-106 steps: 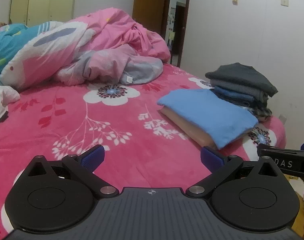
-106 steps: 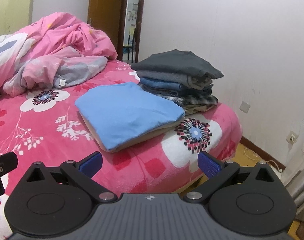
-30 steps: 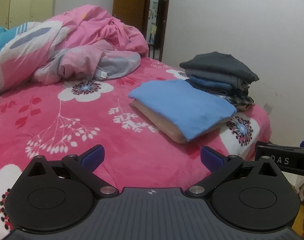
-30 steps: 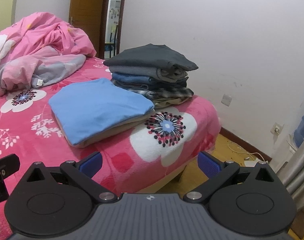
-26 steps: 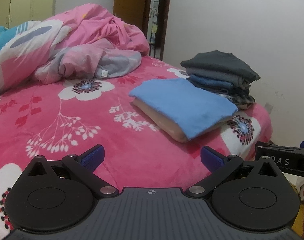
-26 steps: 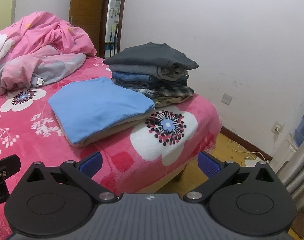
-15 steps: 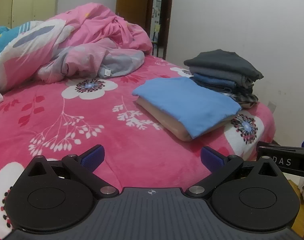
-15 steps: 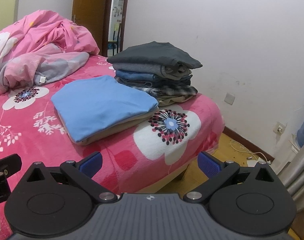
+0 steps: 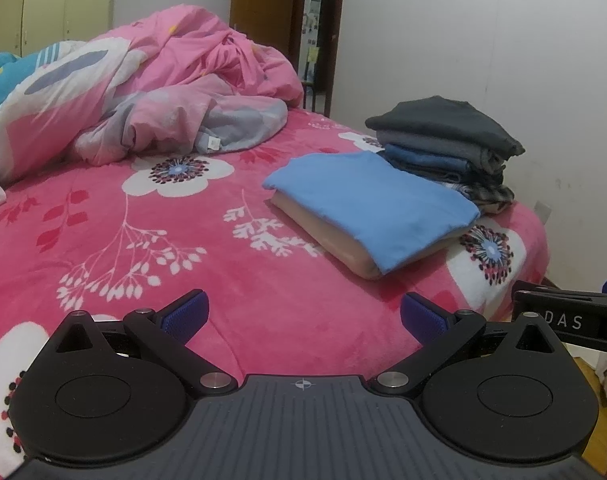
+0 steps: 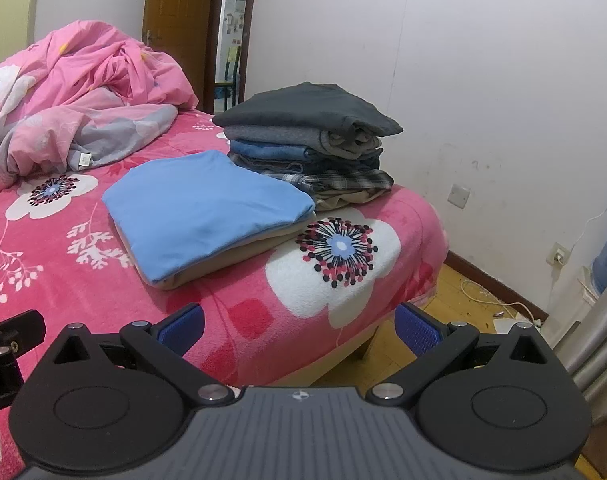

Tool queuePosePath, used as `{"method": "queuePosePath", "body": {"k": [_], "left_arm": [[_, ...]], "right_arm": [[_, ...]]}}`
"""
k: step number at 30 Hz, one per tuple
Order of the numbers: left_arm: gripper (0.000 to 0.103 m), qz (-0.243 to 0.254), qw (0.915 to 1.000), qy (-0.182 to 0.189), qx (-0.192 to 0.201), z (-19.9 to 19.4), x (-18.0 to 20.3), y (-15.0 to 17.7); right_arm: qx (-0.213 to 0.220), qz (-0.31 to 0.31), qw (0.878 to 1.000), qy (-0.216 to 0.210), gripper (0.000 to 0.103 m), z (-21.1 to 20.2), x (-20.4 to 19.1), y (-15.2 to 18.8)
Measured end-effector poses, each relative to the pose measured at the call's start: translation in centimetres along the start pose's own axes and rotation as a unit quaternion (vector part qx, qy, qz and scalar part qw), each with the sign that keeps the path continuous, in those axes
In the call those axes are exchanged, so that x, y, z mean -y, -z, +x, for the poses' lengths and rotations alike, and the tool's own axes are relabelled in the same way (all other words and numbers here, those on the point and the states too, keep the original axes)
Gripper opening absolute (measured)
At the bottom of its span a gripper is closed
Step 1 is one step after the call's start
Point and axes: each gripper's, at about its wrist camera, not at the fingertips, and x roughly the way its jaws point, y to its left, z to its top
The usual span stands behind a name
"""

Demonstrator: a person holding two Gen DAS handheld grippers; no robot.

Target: Fold clothes

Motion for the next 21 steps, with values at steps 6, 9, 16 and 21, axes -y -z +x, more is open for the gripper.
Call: {"method": "queuePosePath", "body": {"k": [6, 9, 16, 21], "left_arm": [[0.103, -0.001, 1.0, -0.001, 0.0, -0.04, -0.02, 0.02], [0.103, -0.002, 1.0, -0.001, -0.001, -0.05, -0.1, 0.05], [0.103, -0.005, 1.0, -0.003, -0.002, -0.04, -0.26, 0.1], [0.103, -0.004, 1.0, -0.002, -0.003, -0.02, -0.36, 0.16]], "right_arm": [[0.0, -0.001, 1.0, -0.002, 0.103, -0.04, -0.04, -0.06], [0.0, -0.001, 1.0, -0.002, 0.103, -0.09, -0.08, -0.08], [0.0, -0.002, 1.0, -0.003, 0.103, -0.18, -0.25, -0.04], [0.0, -0.003, 1.0, -0.003, 0.103, -0.2, -0.31, -0.07]]}}
